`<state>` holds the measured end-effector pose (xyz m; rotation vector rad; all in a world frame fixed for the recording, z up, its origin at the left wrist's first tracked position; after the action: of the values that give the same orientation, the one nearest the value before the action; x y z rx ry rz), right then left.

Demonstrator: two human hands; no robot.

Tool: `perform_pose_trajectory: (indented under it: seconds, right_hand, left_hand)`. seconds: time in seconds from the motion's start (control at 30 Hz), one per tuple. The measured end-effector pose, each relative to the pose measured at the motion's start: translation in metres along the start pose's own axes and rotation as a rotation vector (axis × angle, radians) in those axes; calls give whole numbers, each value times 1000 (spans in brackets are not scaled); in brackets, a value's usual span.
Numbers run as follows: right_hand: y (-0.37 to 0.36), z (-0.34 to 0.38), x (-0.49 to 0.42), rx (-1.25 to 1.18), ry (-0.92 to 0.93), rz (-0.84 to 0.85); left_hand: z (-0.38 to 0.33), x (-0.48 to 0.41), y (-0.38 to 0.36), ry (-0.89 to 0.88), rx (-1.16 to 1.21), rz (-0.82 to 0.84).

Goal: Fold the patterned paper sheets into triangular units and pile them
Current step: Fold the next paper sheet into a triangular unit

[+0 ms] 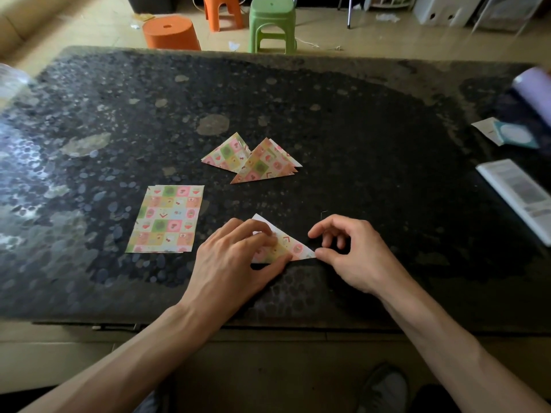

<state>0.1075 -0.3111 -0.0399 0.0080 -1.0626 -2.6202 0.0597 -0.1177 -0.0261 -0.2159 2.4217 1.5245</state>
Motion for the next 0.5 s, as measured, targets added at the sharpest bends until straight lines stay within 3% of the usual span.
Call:
perform_pose_trajectory:
  seconds: [0.1,0.3,0.5]
  right_hand:
    - [-1,0,-1,9,-12,17]
    - [7,0,-2,-199,16,44]
    - [-2,8,2,-1,35,108]
  left_hand:
    - [0,-1,0,6,9,13]
    - [1,0,0,11,24,3]
    - [1,0,-1,-2,17,2]
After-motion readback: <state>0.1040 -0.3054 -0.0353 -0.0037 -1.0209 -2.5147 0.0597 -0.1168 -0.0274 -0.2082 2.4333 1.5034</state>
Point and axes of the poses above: each hand's wrist, its own x-axis away from the middle knuckle, its own y-axis out of the back of the hand, z = x × y, the point moved 8 cm from there along -x, towards the middle knuckle, and after that the axes turned 8 degrees about y, right-handed, at the moved point
